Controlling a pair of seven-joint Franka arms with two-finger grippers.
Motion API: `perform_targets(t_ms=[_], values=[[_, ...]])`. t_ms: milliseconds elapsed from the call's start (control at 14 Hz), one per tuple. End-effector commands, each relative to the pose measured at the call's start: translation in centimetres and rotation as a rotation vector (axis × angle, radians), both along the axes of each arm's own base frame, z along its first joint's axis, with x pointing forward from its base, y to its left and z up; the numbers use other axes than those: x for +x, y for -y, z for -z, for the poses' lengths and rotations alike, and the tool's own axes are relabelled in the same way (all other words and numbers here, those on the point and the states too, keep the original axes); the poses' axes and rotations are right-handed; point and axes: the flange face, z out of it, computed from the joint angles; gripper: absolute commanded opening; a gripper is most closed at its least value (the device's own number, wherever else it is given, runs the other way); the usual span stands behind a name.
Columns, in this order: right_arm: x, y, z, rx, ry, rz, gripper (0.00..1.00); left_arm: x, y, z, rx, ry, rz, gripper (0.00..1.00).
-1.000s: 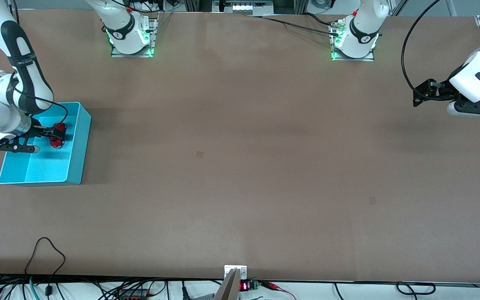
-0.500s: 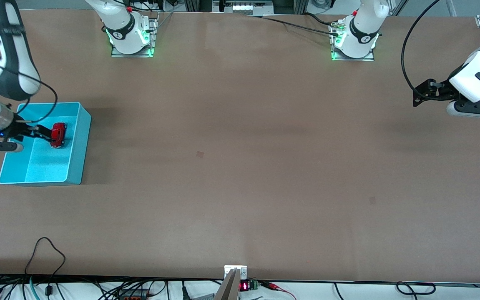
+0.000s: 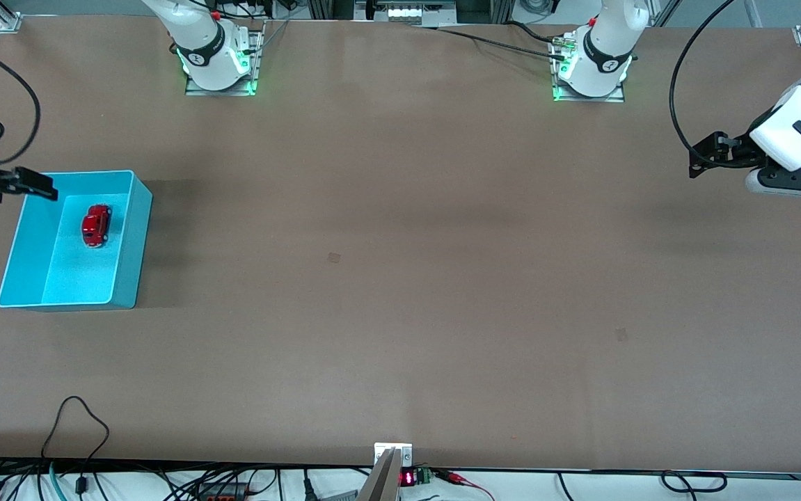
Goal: Wind red beetle toy and store in blue box
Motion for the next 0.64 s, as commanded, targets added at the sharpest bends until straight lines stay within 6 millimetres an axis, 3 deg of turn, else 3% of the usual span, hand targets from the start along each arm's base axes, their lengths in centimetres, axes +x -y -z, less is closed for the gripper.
perform_targets(t_ms=[0,286,571], values=[[0.1,-3.5,-4.0,0.002,-0.02,-0.02,1.0,-0.5,0.1,-0.7,-0.015,0.0,-0.01,1.0],[-2.2,-5.0,-7.9,0.032,0.018,-0.004,1.0,-0.5,0.1,-0.7,-0.015,0.0,-0.01,1.0],[-2.3,-5.1,-7.7,0.033,0.009,-0.005,1.0,-0.5,0.1,-0.7,-0.015,0.0,-0.01,1.0]])
